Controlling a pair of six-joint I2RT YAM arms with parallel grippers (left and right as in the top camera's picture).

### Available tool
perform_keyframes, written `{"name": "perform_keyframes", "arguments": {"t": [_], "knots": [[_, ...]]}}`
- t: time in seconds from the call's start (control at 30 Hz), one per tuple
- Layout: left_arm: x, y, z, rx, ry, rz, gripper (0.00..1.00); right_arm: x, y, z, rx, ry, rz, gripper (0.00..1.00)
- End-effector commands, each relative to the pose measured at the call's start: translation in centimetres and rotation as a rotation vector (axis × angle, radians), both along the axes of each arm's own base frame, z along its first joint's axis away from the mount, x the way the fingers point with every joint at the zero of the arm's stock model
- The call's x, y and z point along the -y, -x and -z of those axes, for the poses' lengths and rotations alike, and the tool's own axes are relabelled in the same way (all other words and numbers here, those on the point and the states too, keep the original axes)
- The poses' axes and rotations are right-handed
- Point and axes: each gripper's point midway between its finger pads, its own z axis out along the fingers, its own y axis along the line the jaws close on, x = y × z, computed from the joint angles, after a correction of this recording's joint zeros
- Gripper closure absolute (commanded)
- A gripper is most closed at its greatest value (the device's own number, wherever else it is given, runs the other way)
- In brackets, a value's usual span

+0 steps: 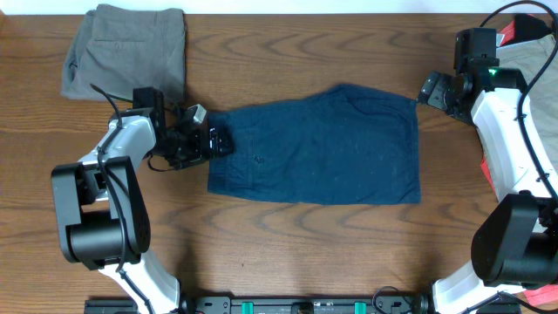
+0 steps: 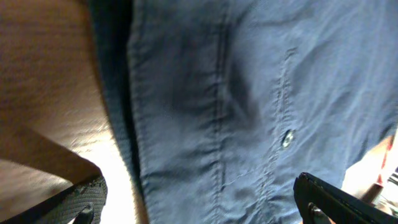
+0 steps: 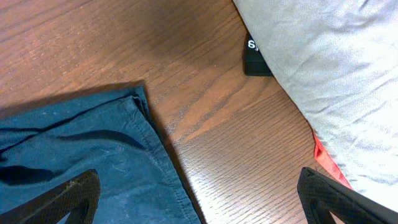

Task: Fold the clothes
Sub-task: 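Grasp the left edge of the shorts with the left gripper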

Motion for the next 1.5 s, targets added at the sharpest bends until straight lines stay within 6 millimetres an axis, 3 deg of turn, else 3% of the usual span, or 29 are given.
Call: {"name": "perform_keyframes", "arguments": {"t": [0.0, 0.07, 0.1, 0.27, 0.43, 0.5, 0.6, 0.63, 0.8, 1.03, 1.3, 1.47], "knots": [[0.7, 1.3, 2.6, -0.075, 0.032, 0.026, 0.08, 0.1, 0.0, -1.0, 0.019, 0.019, -0.008, 0.01], [1.3, 1.6, 3.0, -0.094, 0.049, 0.036, 0.28, 0.1, 0.0, -1.0, 0.019, 0.019, -0.008, 0.01], [1.5, 1.8, 3.2, -0.101, 0.048, 0.043, 0.33, 0.2, 0.1, -1.0, 0.019, 0.019, -0.008, 0.01], [3.3, 2.8, 4.0, -0.133, 0.048, 0.095, 0.35, 0.1, 0.1, -1.0, 0.019, 0.019, -0.008, 0.01], [4.4, 3.2, 4.1, -0.136, 0.045, 0.132, 0.52, 0.2, 0.1, -1.0, 0.019, 0.019, -0.008, 0.01], [4.5, 3.2, 4.1, -0.134, 0.045, 0.134, 0.64, 0.1, 0.0, -1.0, 0.019, 0.019, -0.008, 0.01], [4.4, 3.2, 4.2, -0.137, 0.038, 0.130, 0.91, 0.1, 0.0, -1.0, 0.019, 0.019, -0.008, 0.01], [4.2, 3.2, 4.3, -0.140, 0.033, 0.127, 0.94, 0.1, 0.0, -1.0, 0.019, 0.019, -0.008, 0.01], [3.6, 3.3, 4.3, -0.167, 0.018, 0.096, 0.94, 0.1, 0.0, -1.0, 0.019, 0.019, -0.008, 0.01], [-0.6, 4.3, 3.5, -0.285, -0.163, 0.040, 0.94, 0.2, 0.1, -1.0, 0.019, 0.019, -0.008, 0.01], [-6.7, 5.0, -1.3, -0.380, -0.405, -0.021, 0.94, 0.1, 0.0, -1.0, 0.019, 0.019, -0.008, 0.01], [-7.3, 3.6, -6.1, -0.321, -0.425, -0.051, 0.94, 0.1, 0.0, -1.0, 0.019, 0.019, -0.008, 0.01]]}}
